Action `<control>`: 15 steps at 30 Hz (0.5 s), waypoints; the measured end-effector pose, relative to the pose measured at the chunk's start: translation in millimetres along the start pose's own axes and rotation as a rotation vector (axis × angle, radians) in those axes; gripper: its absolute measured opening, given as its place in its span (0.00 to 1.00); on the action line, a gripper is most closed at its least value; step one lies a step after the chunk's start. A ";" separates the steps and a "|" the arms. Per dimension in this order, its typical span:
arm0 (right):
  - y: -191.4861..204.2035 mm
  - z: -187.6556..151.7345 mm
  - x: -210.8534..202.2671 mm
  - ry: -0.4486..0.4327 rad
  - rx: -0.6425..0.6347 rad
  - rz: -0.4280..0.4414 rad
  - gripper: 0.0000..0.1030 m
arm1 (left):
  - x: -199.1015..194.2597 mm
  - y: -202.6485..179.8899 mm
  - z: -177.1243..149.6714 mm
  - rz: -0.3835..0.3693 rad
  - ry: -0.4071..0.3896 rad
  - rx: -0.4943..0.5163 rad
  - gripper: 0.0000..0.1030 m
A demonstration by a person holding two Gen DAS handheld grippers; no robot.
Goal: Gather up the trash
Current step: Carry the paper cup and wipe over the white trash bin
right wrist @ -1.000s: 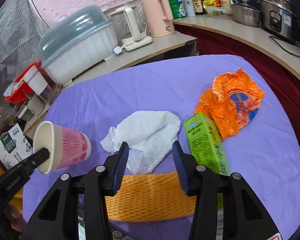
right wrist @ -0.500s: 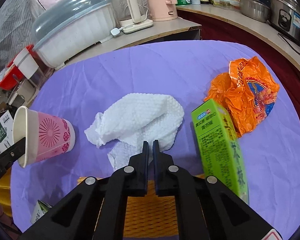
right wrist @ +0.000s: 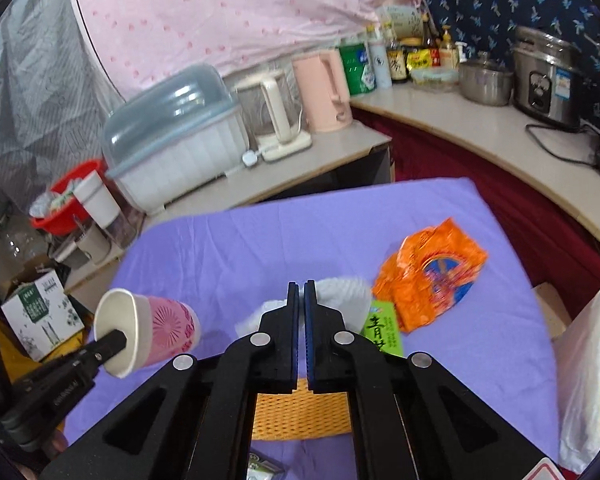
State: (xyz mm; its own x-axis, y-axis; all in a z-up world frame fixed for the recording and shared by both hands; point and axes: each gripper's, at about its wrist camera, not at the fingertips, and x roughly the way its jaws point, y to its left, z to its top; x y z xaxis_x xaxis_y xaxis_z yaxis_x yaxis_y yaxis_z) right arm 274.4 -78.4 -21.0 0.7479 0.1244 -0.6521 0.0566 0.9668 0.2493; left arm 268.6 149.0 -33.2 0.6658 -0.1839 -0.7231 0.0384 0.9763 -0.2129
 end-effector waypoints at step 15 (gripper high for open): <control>-88.7 22.7 -156.1 -0.228 0.094 -0.108 0.03 | -75.3 -118.1 -17.4 -0.156 -0.057 0.156 0.03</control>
State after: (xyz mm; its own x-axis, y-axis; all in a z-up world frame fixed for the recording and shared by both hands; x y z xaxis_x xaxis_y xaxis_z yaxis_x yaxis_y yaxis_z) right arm 167.6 -188.6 74.9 0.8634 -0.0418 -0.5027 0.1968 0.9455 0.2593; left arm 200.9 45.6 34.9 0.6833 -0.3321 -0.6502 0.2566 0.9430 -0.2119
